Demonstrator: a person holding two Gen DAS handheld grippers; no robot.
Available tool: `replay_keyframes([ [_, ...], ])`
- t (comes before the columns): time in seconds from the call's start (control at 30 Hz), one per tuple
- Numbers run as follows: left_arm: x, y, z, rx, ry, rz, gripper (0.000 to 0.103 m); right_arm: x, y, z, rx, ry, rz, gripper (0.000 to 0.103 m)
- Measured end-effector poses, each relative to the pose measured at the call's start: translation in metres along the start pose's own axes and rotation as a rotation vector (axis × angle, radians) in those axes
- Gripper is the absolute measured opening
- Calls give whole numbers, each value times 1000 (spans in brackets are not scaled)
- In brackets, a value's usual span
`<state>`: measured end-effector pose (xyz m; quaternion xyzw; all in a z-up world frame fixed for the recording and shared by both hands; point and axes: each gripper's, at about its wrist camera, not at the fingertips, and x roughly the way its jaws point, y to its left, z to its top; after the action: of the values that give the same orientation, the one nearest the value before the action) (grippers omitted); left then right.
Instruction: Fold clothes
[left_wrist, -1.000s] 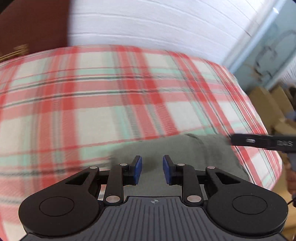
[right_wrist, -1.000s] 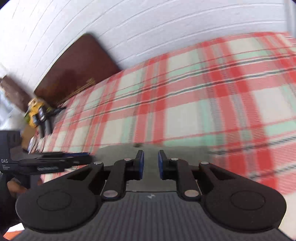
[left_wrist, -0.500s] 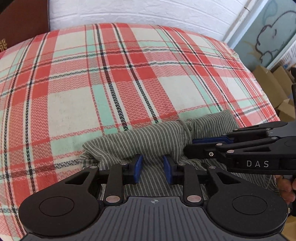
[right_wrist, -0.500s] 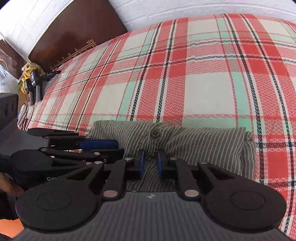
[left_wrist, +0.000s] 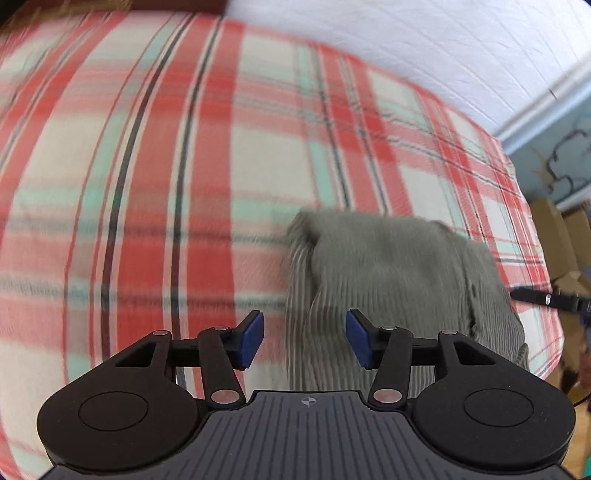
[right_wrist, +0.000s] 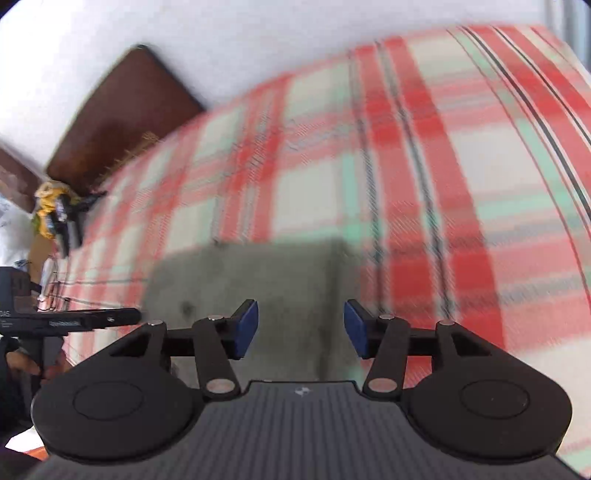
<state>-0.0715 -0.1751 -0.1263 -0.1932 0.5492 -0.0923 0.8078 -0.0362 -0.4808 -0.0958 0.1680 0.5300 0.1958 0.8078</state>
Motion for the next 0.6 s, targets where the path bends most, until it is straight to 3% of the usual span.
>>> replay_keyframes([
  [0.1,8,4,-5,-48,27,-71,70,5,-8,-10,21,46,-3,63],
  [0.23,23,7,-5,-59,58,-89,74,12,-14,-18,38,97,6,63],
  [0.47,15,27,-9,-96,57,-112,74,10,-31,-24,114,123,59,65],
  [0.6,25,16,0,-53,74,-147,78,24,-31,-18,167,105,119,65],
])
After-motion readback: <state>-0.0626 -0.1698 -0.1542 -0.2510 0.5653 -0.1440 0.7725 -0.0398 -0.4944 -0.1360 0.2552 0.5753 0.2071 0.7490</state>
